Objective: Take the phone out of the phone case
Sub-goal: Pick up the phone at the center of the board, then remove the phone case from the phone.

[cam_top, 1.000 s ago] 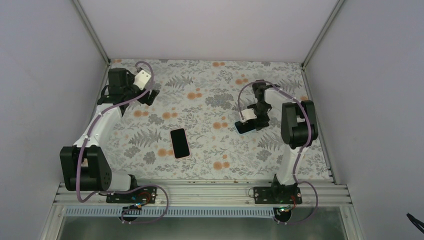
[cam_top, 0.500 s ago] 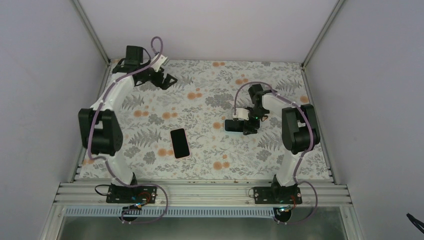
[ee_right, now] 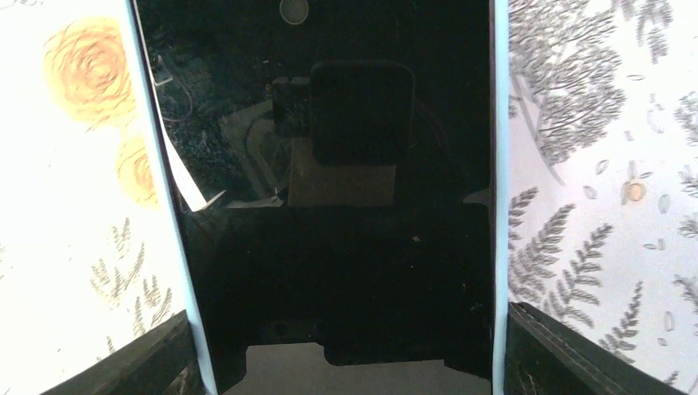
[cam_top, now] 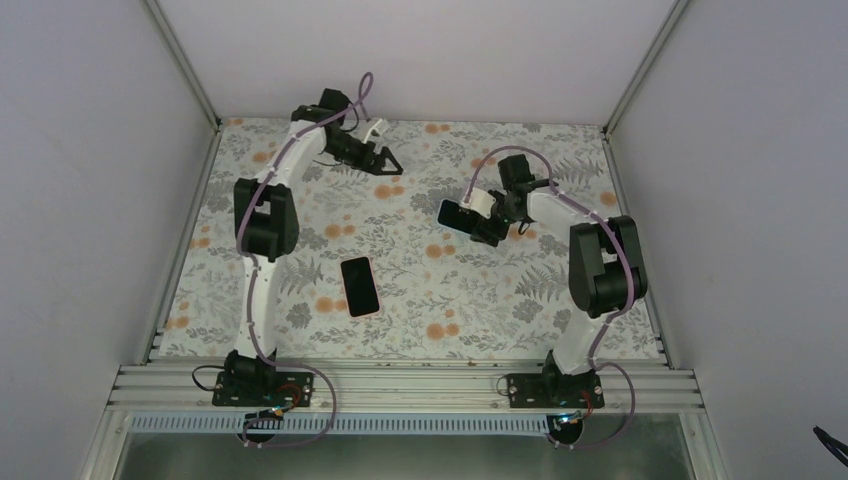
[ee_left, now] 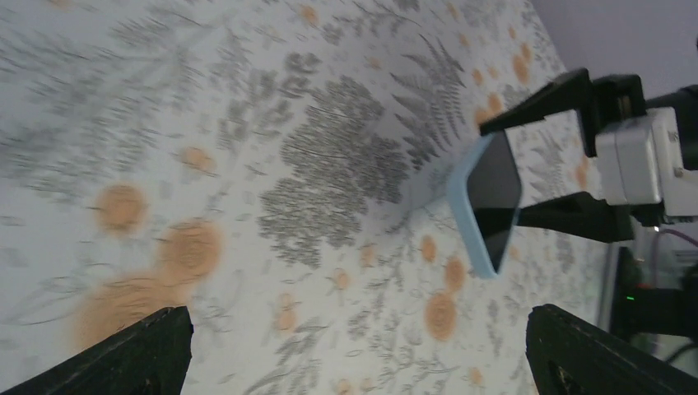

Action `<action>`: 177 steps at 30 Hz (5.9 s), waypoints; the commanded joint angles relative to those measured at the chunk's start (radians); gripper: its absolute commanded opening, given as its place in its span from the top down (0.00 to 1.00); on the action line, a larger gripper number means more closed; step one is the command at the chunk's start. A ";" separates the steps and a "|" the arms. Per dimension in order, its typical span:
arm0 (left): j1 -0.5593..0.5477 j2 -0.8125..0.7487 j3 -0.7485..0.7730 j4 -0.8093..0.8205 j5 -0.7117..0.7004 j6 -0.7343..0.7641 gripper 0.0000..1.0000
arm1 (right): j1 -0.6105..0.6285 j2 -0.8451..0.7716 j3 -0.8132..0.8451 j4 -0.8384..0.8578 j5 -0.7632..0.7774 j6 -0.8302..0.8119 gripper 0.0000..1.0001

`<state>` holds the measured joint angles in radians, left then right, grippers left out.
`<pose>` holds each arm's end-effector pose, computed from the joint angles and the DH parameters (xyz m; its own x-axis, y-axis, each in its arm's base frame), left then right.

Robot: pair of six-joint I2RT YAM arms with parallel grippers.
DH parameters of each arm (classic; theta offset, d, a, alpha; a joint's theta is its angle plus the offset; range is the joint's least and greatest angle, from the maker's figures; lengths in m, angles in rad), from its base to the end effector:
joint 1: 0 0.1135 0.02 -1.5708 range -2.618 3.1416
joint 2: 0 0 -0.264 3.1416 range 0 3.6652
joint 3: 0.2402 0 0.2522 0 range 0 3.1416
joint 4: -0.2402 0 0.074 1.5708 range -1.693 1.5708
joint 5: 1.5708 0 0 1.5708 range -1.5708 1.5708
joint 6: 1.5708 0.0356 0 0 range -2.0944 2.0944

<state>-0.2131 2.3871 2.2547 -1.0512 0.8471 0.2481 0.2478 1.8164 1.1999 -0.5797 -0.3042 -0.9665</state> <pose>0.4830 -0.1318 0.2311 -0.7750 0.3341 -0.5364 0.6261 0.5213 -0.5799 0.3447 0.0982 0.1764 -0.2326 -0.8687 -0.4373 -0.9358 0.3224 -0.1427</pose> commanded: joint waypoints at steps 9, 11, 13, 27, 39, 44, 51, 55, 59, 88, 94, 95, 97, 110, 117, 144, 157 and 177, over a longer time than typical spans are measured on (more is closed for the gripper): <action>-0.093 0.085 0.096 -0.107 0.141 -0.057 0.00 | 0.074 0.034 0.126 0.178 -0.008 0.149 0.30; -0.103 0.088 0.102 -0.097 0.124 -0.067 0.00 | 0.094 0.042 0.146 0.195 -0.003 0.167 0.30; -0.111 0.092 0.105 -0.090 0.111 -0.074 0.00 | 0.115 0.052 0.174 0.203 0.001 0.183 0.30; -0.113 0.060 0.076 -0.081 0.144 -0.079 0.22 | 0.217 0.070 0.219 0.278 0.059 0.246 0.30; -0.113 0.038 0.077 -0.129 0.194 -0.034 0.98 | 0.235 0.040 0.219 0.313 0.126 0.273 0.25; -0.113 0.026 0.164 -0.213 0.205 0.078 0.98 | 0.230 -0.004 0.204 0.221 0.057 0.247 0.00; -0.113 -0.104 0.163 -0.289 0.082 0.323 0.98 | 0.123 -0.216 0.098 0.012 -0.241 0.108 0.00; -0.113 -0.282 -0.059 -0.175 0.077 0.430 0.98 | 0.009 -0.308 0.048 -0.060 -0.464 0.013 0.00; -0.143 -0.575 -0.479 0.250 -0.054 0.410 0.98 | -0.045 -0.307 0.068 -0.191 -0.633 -0.099 0.00; -0.206 -0.829 -0.843 0.517 -0.123 0.446 0.98 | -0.028 -0.097 0.209 0.086 -0.611 0.128 0.05; -0.207 -0.824 -0.837 0.525 -0.125 0.435 0.98 | -0.004 -0.060 0.237 0.069 -0.607 0.116 0.06; -0.207 -0.824 -0.836 0.525 -0.124 0.435 0.98 | -0.001 -0.058 0.236 0.075 -0.607 0.119 0.06; -0.209 -0.821 -0.834 0.522 -0.118 0.435 0.98 | -0.002 -0.054 0.235 0.090 -0.603 0.130 0.06; -0.225 -0.827 -0.825 0.498 -0.118 0.444 0.98 | -0.004 -0.025 0.271 0.149 -0.494 0.118 0.06; -0.229 -0.838 -0.836 0.491 -0.129 0.458 0.98 | -0.017 -0.010 0.303 0.099 -0.478 0.053 0.05; -0.308 -0.847 -0.844 0.335 -0.091 0.568 0.98 | -0.071 0.081 0.478 0.072 -0.324 -0.057 0.05; -0.378 -0.803 -0.774 0.149 -0.089 0.628 0.98 | -0.111 0.157 0.587 0.092 -0.256 -0.089 0.04; -0.402 -0.814 -0.764 0.239 -0.172 0.587 0.98 | -0.151 -0.010 0.481 -0.347 -0.471 -0.137 0.01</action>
<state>-0.6163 1.6001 1.4681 -0.8963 0.6537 0.8478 0.1032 1.9011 1.7206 -0.6704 -0.6266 -1.0828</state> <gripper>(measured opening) 0.115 0.997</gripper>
